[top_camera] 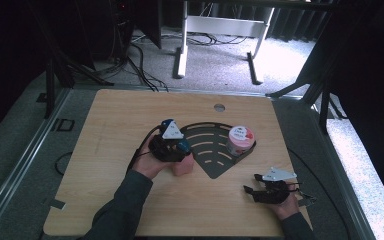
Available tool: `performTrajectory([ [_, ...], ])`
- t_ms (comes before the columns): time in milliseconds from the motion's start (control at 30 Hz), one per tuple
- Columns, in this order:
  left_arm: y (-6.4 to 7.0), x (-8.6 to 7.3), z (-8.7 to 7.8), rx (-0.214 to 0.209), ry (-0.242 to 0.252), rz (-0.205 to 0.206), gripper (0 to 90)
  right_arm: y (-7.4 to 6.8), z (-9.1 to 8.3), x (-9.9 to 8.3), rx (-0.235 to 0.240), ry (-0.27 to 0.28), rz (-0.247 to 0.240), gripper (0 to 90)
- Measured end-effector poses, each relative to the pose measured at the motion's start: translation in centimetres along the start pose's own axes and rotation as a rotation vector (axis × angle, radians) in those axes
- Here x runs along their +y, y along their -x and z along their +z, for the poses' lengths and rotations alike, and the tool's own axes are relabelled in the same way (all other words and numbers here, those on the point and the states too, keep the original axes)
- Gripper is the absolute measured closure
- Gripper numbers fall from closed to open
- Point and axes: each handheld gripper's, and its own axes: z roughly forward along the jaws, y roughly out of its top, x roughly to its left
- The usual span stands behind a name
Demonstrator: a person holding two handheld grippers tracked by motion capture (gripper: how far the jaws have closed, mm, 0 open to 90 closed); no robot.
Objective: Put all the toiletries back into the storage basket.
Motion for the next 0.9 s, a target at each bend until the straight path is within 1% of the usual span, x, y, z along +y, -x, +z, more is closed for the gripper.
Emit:
performTrajectory([
  [267, 0.2, 0.5, -0.1, -0.005, -0.003, 0.007, 52.8, 0.0, 0.0, 0.0, 0.001, 0.0, 0.001, 32.9],
  [467, 0.4, 0.7, -0.2, -0.017, 0.006, 0.004, 52.8, 0.0, 0.0, 0.0, 0.001, 0.0, 0.001, 32.9],
  [900, 0.7, 1.6, -0.1, -0.029, 0.017, 0.015, 52.8, 0.0, 0.0, 0.0, 0.001, 0.0, 0.0, 33.0],
])
